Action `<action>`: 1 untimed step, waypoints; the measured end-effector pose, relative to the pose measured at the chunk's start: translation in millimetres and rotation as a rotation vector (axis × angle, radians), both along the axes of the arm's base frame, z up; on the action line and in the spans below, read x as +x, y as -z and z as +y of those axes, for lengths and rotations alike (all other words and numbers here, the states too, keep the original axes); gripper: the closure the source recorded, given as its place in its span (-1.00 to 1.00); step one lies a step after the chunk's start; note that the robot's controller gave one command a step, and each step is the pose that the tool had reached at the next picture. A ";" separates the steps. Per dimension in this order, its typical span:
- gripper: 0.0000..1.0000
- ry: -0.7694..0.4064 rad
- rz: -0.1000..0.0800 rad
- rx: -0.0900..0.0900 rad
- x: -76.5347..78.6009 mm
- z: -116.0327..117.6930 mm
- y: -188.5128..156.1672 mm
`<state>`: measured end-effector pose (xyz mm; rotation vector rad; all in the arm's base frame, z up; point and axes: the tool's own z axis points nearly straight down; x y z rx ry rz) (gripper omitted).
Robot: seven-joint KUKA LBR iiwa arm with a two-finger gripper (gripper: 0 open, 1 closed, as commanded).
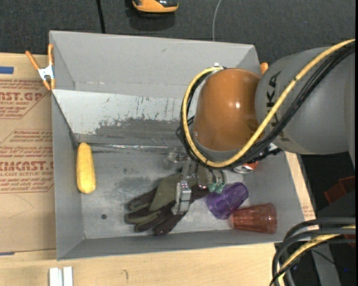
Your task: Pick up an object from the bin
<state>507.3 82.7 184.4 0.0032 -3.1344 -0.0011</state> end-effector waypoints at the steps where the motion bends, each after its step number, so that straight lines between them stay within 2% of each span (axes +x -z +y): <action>1: -1.00 0.001 -0.008 0.001 1.8 -0.4 -4.1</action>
Offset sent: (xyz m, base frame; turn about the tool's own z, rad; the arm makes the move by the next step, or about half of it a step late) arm 0.0012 0.0255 -0.1076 -0.0630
